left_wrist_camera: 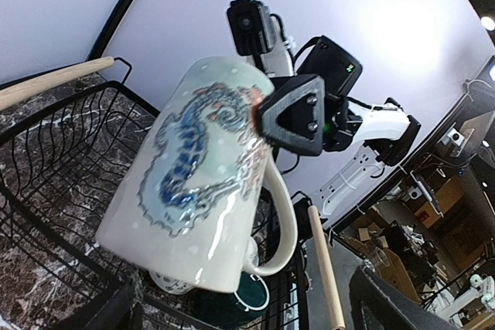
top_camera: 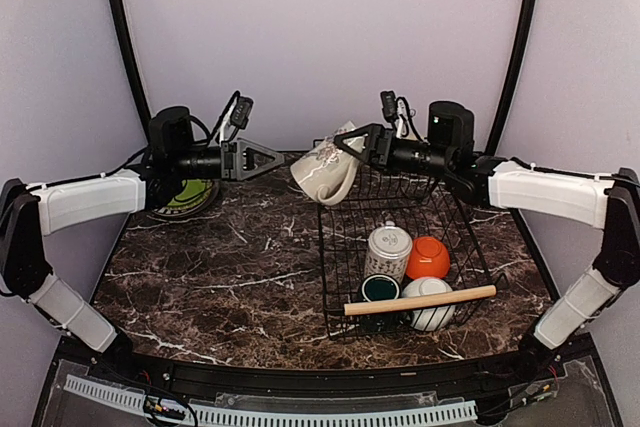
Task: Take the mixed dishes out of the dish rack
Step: Pass from the right arm to the left
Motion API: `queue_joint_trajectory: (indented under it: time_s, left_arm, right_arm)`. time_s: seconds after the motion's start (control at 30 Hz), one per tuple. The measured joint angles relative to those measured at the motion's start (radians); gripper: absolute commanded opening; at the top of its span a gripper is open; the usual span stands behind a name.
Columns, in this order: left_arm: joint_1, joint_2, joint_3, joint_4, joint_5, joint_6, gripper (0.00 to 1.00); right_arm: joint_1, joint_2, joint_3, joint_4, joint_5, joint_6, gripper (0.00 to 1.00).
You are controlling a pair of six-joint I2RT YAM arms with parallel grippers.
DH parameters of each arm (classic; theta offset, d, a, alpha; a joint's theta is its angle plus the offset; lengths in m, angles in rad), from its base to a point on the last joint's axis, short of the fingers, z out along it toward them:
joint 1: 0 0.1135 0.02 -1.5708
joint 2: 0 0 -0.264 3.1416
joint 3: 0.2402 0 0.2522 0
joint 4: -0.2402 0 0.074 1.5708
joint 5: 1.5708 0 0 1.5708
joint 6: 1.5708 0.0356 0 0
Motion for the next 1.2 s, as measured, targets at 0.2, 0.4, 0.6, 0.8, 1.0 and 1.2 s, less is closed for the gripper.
queue_joint_trajectory:
  time_s: [0.2, 0.4, 0.6, 0.8, 1.0, 1.2]
  left_arm:
    - [-0.009, 0.001, -0.004, 0.071, 0.031, -0.053, 0.84]
    - [-0.015, 0.0, -0.004, 0.061, 0.019, -0.043, 0.84]
    - [-0.016, -0.019, -0.003, -0.085, -0.084, 0.06, 0.85]
    - [-0.016, -0.018, -0.006, 0.0, -0.034, -0.008, 0.84]
    - [-0.016, 0.025, -0.04, 0.227, 0.033, -0.174, 0.74]
    - [-0.016, 0.123, -0.075, 0.492, 0.073, -0.402, 0.61]
  right_arm:
    - [0.017, 0.066, 0.006, 0.053, -0.017, 0.026, 0.0]
    - [0.029, 0.068, 0.006, 0.101, -0.002, 0.032, 0.0]
    - [0.029, 0.032, -0.008, 0.111, 0.045, 0.025, 0.0]
    - [0.029, 0.045, 0.006, 0.16, 0.042, 0.047, 0.0]
    - [0.038, 0.124, 0.051, 0.261, 0.036, 0.078, 0.0]
    - [0.05, 0.209, 0.079, 0.339, 0.037, 0.105, 0.0]
